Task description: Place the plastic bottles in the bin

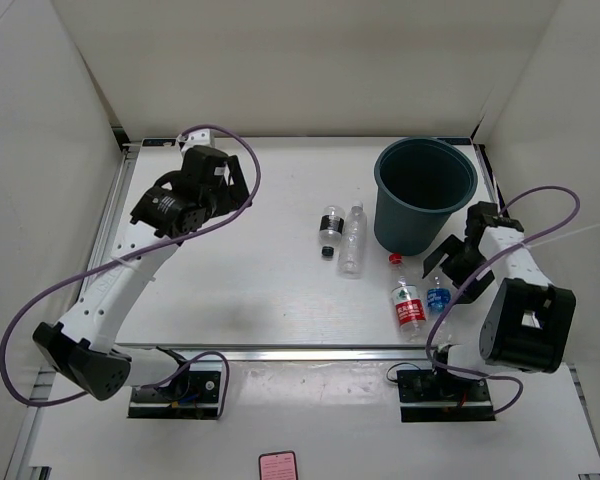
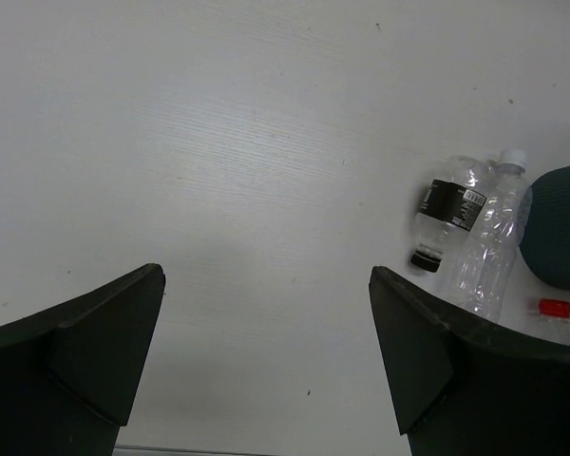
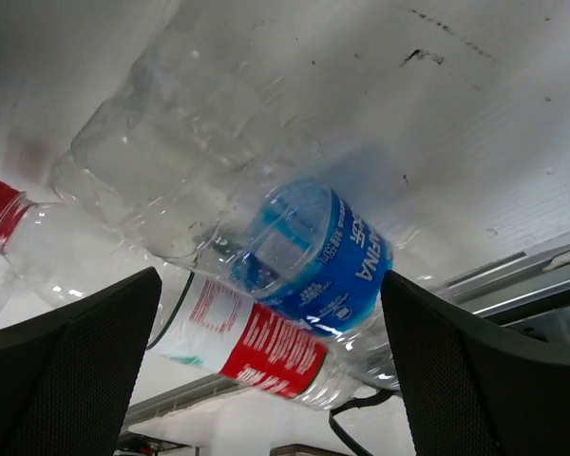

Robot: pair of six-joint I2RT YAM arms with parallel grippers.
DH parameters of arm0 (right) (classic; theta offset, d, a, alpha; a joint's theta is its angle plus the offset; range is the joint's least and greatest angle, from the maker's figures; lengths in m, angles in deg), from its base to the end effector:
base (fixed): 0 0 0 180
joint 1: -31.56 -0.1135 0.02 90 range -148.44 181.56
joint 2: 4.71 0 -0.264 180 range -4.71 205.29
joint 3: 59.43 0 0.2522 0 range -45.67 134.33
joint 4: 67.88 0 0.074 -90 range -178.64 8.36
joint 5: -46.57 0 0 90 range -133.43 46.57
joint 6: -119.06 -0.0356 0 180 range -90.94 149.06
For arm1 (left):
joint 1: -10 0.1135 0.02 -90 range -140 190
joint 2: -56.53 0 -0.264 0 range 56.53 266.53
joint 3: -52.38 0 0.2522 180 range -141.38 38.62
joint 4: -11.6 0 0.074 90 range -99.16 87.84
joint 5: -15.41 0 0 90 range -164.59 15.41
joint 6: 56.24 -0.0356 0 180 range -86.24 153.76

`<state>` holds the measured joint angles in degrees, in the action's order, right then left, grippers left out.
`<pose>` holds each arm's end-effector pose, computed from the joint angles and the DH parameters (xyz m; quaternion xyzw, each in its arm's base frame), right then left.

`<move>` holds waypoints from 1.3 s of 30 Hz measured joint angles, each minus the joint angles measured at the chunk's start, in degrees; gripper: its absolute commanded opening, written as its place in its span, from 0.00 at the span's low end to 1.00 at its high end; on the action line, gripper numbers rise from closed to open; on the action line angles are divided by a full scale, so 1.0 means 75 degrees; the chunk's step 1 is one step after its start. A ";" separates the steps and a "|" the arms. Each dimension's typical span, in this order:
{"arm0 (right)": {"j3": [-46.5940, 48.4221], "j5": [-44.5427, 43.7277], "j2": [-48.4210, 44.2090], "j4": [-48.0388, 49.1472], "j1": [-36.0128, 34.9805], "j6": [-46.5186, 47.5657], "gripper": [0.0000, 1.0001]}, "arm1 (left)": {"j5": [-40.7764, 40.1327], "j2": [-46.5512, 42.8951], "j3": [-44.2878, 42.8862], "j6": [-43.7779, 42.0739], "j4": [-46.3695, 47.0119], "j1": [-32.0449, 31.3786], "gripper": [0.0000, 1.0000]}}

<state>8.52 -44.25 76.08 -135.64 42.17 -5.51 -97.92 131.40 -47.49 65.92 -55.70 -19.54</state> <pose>0.2373 -0.0450 0.2099 0.3834 0.9199 0.0100 0.0816 0.2319 -0.1152 0.4031 -0.1022 0.8936 -0.0443 0.4348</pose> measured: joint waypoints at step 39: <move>0.7405 -0.2209 -0.1177 -0.1469 -0.0318 -0.0924 0.10 | 0.0108 0.0361 -0.0256 0.0119 -0.0221 0.0000 1.00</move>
<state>64.06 -60.82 67.25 -146.65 39.79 -12.44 -97.12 134.11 -49.41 66.82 -57.36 -19.54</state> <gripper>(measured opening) 0.512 1.000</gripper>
